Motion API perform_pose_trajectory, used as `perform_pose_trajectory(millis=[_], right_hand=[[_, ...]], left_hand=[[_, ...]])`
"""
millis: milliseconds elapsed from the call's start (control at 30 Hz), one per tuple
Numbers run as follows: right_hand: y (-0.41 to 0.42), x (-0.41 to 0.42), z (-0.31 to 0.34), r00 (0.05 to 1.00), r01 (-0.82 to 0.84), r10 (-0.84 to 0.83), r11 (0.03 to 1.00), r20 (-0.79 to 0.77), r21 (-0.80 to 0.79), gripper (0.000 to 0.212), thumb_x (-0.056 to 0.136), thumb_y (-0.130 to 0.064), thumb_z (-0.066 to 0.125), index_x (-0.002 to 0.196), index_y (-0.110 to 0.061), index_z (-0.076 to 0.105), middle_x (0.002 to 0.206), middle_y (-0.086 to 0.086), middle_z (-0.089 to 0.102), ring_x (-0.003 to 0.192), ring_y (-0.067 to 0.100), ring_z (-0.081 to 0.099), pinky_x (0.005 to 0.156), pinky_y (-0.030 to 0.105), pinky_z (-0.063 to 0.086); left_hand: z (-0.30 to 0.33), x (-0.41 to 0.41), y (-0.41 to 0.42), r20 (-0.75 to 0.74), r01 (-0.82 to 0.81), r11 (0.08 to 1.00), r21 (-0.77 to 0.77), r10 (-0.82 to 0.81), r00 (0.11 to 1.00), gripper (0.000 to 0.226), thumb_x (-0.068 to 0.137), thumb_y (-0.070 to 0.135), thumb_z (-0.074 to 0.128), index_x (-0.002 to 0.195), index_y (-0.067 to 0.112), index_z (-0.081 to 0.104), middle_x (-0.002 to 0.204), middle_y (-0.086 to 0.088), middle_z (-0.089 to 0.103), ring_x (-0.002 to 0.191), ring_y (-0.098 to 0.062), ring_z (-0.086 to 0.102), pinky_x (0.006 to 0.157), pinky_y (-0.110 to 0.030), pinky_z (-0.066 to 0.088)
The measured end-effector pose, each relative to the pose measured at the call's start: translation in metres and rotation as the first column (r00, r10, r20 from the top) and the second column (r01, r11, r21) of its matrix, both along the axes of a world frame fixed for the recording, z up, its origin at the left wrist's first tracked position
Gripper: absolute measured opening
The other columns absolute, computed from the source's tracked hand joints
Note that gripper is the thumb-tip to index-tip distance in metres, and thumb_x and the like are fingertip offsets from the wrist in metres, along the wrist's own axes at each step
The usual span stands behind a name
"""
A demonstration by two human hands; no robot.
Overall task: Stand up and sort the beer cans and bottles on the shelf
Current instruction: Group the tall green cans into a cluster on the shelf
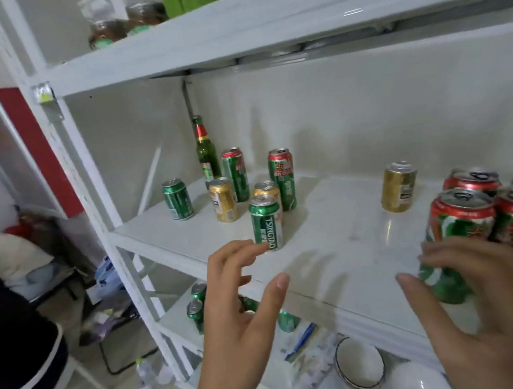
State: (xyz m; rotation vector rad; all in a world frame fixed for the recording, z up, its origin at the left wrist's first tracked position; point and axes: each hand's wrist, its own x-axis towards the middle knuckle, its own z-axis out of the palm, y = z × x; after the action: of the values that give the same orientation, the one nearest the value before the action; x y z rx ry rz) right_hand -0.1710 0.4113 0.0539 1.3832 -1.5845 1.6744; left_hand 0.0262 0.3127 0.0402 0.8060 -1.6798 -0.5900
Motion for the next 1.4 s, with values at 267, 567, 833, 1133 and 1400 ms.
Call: perform_pose_trajectory(millis=[267,567,833,1133,1400], right_hand=[[-0.057,0.072,-0.015,0.982,-0.179,0.167,0.973,0.089,0.145,0.025,0.084,-0.041,0.070,0.094,-0.018,0.070,0.110,-0.005,0.069,0.112,0.009,0.063,0.098,0.032,0.050],[-0.106,0.097,-0.026,0.992,-0.068,0.077,0.993,0.101,-0.092,0.002,0.088,-0.025,0.068,0.089,-0.026,0.067,0.091,0.005,0.070,0.083,0.025,0.067,0.073,0.051,0.054],[-0.182,0.099,-0.033,0.983,-0.078,0.094,0.991,0.157,-0.105,0.007,0.087,-0.012,0.070,0.092,-0.016,0.068,0.095,0.006,0.068,0.088,0.030,0.067,0.078,0.053,0.056],[-0.239,0.097,-0.026,0.909,-0.096,0.046,0.990,0.415,0.100,0.052,0.074,-0.032,0.076,0.123,-0.029,0.059,0.127,-0.006,0.057,0.117,0.012,0.060,0.103,0.020,0.049],[-0.275,0.094,-0.035,0.857,0.012,-0.165,0.953,0.488,0.301,0.090,0.059,-0.032,0.087,0.137,-0.047,0.046,0.146,-0.016,0.050,0.122,0.010,0.055,0.101,0.019,0.052]], left_hand=[[-0.017,0.116,-0.051,-0.026,-0.036,0.999,0.021,0.037,0.999,0.036,0.083,0.049,0.071,0.119,0.044,0.066,0.130,0.011,0.058,0.117,-0.011,0.061,0.087,-0.015,0.048],[-0.033,0.136,-0.114,-0.065,0.041,0.999,0.026,-0.039,0.997,0.039,0.080,0.040,0.077,0.118,0.040,0.069,0.131,0.009,0.061,0.117,-0.016,0.063,0.086,-0.026,0.052],[-0.011,0.128,-0.184,-0.015,0.116,0.993,0.020,-0.116,0.993,0.036,0.083,0.053,0.064,0.117,0.045,0.065,0.133,0.011,0.057,0.123,-0.014,0.059,0.091,-0.026,0.048],[-0.001,0.134,-0.256,0.002,0.196,0.981,0.006,-0.196,0.981,0.033,0.088,0.049,0.065,0.120,0.040,0.065,0.134,0.010,0.056,0.127,-0.020,0.057,0.096,-0.033,0.050],[-0.003,0.156,-0.357,-0.072,0.251,0.968,0.014,-0.250,0.966,0.027,0.090,0.033,0.073,0.116,0.034,0.068,0.129,0.009,0.060,0.124,-0.020,0.059,0.098,-0.038,0.053]])
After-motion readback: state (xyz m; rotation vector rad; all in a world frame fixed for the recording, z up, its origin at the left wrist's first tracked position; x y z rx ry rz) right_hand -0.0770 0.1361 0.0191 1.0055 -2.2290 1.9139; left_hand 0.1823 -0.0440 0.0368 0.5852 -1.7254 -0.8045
